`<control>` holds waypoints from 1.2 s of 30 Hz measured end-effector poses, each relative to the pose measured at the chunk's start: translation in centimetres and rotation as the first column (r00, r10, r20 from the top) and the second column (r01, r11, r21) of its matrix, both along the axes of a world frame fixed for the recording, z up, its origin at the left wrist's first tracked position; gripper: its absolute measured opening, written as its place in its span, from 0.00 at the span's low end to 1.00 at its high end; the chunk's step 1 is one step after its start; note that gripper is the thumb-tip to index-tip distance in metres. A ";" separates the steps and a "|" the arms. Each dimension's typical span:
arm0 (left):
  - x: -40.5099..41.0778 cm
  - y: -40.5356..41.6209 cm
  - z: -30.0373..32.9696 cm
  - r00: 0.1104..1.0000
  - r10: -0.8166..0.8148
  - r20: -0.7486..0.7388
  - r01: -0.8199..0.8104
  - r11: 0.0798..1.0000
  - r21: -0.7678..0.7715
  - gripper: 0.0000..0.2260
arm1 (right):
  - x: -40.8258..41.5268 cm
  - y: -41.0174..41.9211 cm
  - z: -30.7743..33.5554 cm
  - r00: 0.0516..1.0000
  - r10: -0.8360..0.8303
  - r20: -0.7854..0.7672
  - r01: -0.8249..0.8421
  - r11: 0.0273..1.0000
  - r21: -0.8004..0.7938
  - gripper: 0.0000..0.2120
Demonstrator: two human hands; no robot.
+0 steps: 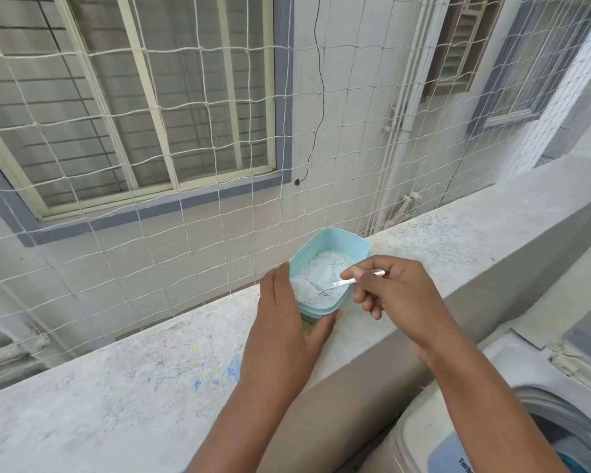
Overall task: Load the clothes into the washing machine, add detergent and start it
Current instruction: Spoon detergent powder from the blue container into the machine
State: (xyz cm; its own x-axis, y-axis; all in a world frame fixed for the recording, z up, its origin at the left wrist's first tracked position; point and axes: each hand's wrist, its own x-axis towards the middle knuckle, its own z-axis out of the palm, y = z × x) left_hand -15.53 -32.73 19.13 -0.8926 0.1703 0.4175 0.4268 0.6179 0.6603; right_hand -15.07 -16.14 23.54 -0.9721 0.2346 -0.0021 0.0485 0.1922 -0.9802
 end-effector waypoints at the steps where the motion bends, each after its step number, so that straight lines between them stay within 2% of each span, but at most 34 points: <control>1: 0.0 0.0 0.0 1.000 0.001 -0.001 -0.001 1.000 -0.003 0.35 | 0.1 -0.1 0.0 1.000 0.015 -0.001 -0.015 0.999 -0.043 0.07; 4: 0.0 -0.1 0.0 1.000 0.002 -0.002 -0.002 1.000 -0.008 0.35 | 0.2 -0.4 -0.5 0.999 -0.019 -0.032 0.014 0.987 -0.158 0.09; 8: 0.1 -0.2 0.0 1.000 -0.002 0.010 0.002 1.000 0.002 0.36 | 0.4 -1.0 -1.4 0.988 -0.140 -0.069 0.126 0.976 -0.177 0.13; 11: -0.1 -0.3 -0.2 1.000 -0.001 0.021 0.001 1.000 0.002 0.37 | 0.7 -1.5 -1.4 0.985 -0.147 -0.086 0.131 0.976 -0.172 0.15; 18: -0.1 -0.3 -0.3 0.999 0.001 0.034 -0.002 1.000 0.007 0.37 | 0.7 -1.7 -1.0 0.983 -0.179 0.030 0.175 0.893 -0.414 0.15; 21: -0.1 -0.3 -0.2 0.998 -0.031 0.059 0.029 0.999 0.023 0.42 | 0.6 -1.6 -0.7 0.980 -0.192 0.050 0.192 0.853 -0.485 0.13; 23: 0.0 -0.2 0.4 0.990 -0.070 0.120 0.058 0.993 0.102 0.45 | 0.6 -1.3 -0.6 0.976 -0.209 0.052 0.207 0.837 -0.507 0.13; 25: -0.1 -0.3 1.2 0.985 -0.074 0.158 0.046 0.983 0.179 0.45 | 0.6 -0.8 -0.3 0.974 -0.220 0.052 0.215 0.832 -0.511 0.12; 30: -0.6 -0.7 3.5 0.993 -0.010 0.116 -0.036 0.923 0.384 0.40 | 0.4 0.5 0.7 0.972 -0.234 0.035 0.217 0.827 -0.519 0.13; 34: -0.3 0.2 5.8 0.983 -0.124 0.134 0.007 0.762 0.648 0.35 | 0.3 1.8 1.7 0.966 -0.258 0.026 0.234 0.823 -0.518 0.13; 36: -0.2 0.8 6.4 0.968 -0.215 0.129 0.057 0.691 0.720 0.37 | 0.4 2.7 2.1 0.963 -0.270 0.024 0.243 0.820 -0.518 0.13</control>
State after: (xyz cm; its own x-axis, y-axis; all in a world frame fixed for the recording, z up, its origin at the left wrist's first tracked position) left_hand -15.74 -31.88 25.54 -0.9563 0.0213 0.2916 0.2871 -0.1202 0.9503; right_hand -14.70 -13.41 25.65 -0.8790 0.4536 -0.1472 -0.0240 -0.3504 -0.9363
